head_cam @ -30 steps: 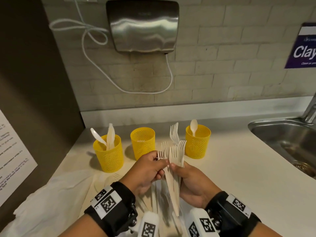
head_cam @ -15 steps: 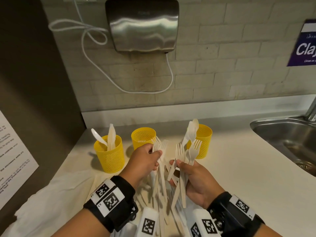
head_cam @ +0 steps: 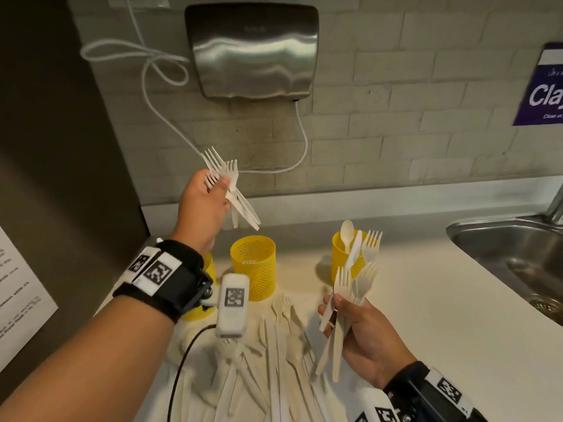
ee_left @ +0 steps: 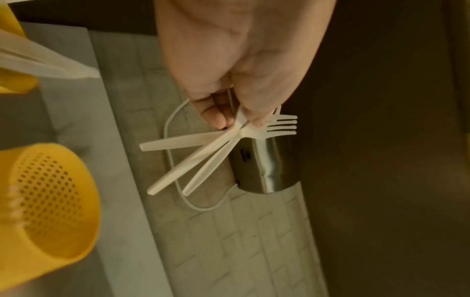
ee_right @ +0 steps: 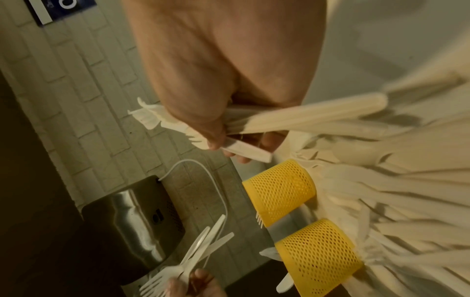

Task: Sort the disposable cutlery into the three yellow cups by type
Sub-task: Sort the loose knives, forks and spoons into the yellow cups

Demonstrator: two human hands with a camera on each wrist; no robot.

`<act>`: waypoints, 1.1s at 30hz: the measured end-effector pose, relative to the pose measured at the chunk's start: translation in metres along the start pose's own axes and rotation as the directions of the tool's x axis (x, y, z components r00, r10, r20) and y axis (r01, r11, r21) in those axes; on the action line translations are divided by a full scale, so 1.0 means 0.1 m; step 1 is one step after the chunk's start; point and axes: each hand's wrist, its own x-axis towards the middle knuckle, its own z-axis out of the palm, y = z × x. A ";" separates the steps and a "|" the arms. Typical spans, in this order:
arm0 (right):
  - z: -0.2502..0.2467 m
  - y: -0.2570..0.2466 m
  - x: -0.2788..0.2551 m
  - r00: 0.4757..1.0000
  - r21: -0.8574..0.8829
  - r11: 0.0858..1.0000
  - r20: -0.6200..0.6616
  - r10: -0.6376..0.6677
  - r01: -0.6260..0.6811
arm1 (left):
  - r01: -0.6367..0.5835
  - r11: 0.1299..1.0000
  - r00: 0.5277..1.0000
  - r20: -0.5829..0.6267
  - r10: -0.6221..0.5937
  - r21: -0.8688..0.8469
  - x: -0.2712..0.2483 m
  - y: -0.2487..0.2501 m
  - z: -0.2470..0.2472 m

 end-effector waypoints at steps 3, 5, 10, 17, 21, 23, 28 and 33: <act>-0.02 -0.02 -0.01 1.000 -0.014 1.000 -0.027 -0.008 0.008 | 0.041 0.991 0.998 0.031 -0.046 0.130 0.07 -0.27 0.13; -0.03 -0.03 -0.02 0.999 -0.011 1.000 -0.032 -0.008 0.007 | 0.115 0.971 0.987 0.083 -0.134 0.208 0.04 -0.52 0.19; -0.03 -0.02 0.00 1.000 -0.006 1.000 0.002 0.017 -0.017 | 0.164 0.886 0.927 0.238 -0.289 0.434 -0.08 -0.73 0.06; 0.09 0.04 0.00 0.994 -0.070 0.996 0.092 0.054 -0.048 | 0.102 0.879 0.939 0.246 -0.240 0.466 -0.70 -0.41 0.06; 0.22 0.09 -0.04 0.976 -0.197 0.980 0.209 0.053 -0.011 | 0.248 0.925 0.744 0.555 -0.372 0.288 -1.21 -0.40 0.38; 0.25 0.11 -0.04 0.974 -0.262 0.965 0.216 0.063 -0.005 | 0.266 0.929 0.764 0.532 -0.366 0.257 -1.27 -0.46 0.42; 0.19 0.12 -0.01 0.980 -0.260 0.963 0.159 0.122 -0.078 | 0.364 0.911 0.821 0.396 -0.411 0.191 -1.24 -0.50 0.35; 0.23 0.12 -0.08 0.978 -0.441 0.897 0.177 0.112 -0.023 | 0.397 0.907 0.834 0.356 -0.422 0.143 -1.26 -0.41 0.36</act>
